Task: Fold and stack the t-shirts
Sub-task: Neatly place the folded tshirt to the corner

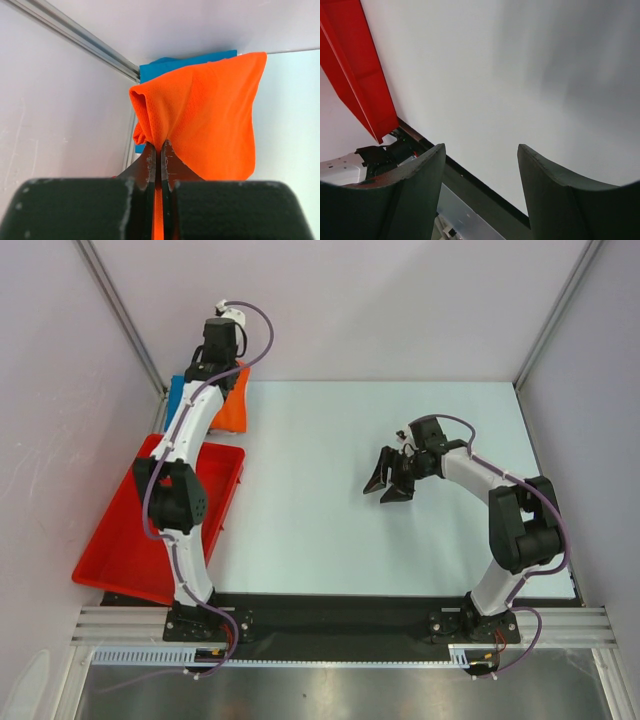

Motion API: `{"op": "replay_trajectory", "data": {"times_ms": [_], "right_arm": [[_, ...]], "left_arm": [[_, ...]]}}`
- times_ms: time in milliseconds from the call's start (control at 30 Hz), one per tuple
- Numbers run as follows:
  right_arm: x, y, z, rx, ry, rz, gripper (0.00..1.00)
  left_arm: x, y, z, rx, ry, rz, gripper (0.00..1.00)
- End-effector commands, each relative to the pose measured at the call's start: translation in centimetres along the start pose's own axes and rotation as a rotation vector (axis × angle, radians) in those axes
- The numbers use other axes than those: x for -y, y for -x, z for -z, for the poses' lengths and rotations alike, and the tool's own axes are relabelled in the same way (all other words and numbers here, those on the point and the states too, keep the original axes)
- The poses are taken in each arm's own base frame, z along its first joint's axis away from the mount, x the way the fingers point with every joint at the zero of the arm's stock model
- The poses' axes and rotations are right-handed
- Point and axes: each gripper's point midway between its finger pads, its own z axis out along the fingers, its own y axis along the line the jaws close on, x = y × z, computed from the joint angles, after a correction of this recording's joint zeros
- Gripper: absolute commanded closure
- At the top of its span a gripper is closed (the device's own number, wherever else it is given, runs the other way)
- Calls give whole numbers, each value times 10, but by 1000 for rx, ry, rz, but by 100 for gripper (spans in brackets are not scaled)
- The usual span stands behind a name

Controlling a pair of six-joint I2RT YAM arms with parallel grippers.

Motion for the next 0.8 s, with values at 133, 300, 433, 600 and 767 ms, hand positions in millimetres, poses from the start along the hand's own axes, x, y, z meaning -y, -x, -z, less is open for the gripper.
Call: {"op": "replay_trajectory", "data": {"times_ms": [133, 300, 433, 600, 767], "right_arm": [[-13, 11, -1, 23, 31, 22, 35], [-11, 9, -1, 12, 21, 28, 35], [-9, 7, -2, 4, 15, 26, 35], [-7, 10, -5, -8, 7, 26, 35], [-5, 11, -9, -21, 1, 21, 35]], "left_arm": [[-39, 31, 28, 100, 56, 34, 100], [-39, 30, 21, 102, 55, 43, 100], [-36, 32, 11, 101, 55, 48, 100], [-32, 30, -7, 99, 61, 35, 100], [-30, 29, -22, 96, 71, 33, 100]]}}
